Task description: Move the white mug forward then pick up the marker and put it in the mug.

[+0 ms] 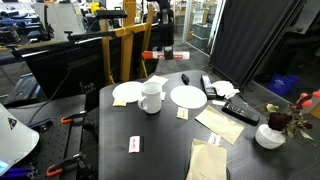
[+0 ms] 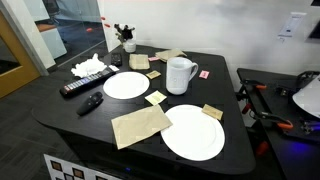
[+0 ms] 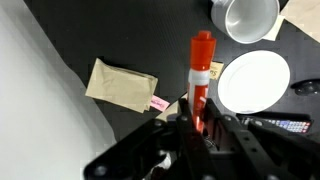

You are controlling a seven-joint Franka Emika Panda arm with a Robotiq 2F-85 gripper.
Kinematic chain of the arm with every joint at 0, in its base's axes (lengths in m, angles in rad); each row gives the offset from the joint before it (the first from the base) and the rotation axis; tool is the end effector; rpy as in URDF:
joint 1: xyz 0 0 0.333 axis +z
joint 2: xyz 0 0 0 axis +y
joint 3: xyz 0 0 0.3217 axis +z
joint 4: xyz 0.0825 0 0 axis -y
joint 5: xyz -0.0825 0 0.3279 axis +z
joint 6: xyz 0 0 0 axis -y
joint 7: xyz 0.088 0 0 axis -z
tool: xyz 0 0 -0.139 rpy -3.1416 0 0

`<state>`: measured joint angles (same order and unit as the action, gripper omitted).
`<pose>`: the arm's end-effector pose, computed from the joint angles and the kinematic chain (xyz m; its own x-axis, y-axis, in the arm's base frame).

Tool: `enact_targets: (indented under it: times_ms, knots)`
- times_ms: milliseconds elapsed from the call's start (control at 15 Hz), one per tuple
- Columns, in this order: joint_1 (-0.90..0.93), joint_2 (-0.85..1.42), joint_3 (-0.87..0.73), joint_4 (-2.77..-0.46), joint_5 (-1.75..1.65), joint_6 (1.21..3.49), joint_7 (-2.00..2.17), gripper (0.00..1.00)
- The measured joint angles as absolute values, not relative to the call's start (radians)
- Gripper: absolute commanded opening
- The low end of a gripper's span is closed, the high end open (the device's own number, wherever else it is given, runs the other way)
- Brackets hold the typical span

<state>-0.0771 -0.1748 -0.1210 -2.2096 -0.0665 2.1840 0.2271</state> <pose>0.4531 -0.0972 0.4662 0.9140 -0.3761 0.1519 -0.3811 -0.9245 0.0043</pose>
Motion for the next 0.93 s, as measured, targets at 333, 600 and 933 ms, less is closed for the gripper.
enact_targets:
  times_ms: [333, 600, 933]
  knots:
    - [-0.062, -0.153, -0.115, -2.249, 0.08, 2.327, 0.037, 0.05]
    - [-0.043, -0.138, -0.116, -2.277, 0.251, 2.418, -0.192, 0.05]
    - [-0.02, -0.121, -0.124, -2.292, 0.484, 2.457, -0.525, 0.05]
